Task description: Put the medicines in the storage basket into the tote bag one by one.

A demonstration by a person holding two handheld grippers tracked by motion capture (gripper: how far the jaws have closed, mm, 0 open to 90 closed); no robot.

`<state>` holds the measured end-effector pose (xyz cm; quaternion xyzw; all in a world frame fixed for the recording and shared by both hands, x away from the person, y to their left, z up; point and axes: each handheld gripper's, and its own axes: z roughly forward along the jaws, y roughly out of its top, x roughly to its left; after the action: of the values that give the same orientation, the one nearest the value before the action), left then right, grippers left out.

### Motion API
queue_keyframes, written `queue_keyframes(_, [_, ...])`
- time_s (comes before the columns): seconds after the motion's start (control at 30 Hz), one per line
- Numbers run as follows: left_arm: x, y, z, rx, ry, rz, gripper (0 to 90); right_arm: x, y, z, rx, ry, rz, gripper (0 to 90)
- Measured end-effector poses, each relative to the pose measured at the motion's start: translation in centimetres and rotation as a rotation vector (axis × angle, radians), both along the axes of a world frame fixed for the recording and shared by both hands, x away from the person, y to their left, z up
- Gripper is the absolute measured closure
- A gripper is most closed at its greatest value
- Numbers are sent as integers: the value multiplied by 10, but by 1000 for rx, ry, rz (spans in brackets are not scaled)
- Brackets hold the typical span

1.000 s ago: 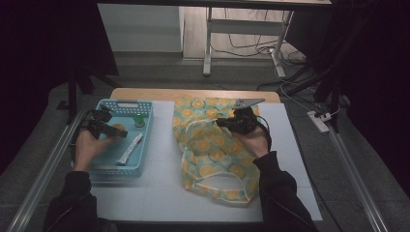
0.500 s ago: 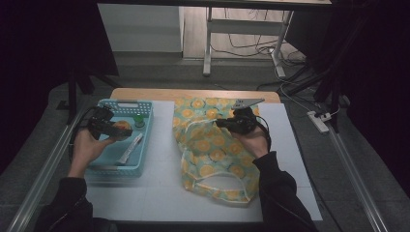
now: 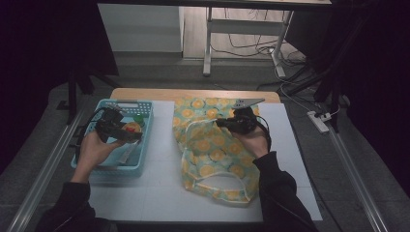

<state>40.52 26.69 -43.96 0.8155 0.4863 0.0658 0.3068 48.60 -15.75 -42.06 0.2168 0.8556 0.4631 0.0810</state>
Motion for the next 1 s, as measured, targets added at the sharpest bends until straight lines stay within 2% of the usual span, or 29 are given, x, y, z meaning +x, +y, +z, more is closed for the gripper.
queue_keyframes(0.23, [-4, -20, 6, -9, -17, -57, 199, 0, 0, 0, -3, -6, 0, 900])
queue_keyframes(0.5, [-4, -44, 9, -24, -15, -122, 199, 0, 1, 0, -5, -10, 0, 900])
queue_keyframes(1.0, [-6, -98, 20, -37, -58, -252, 199, 2, -1, -2, -3, -17, -7, 900])
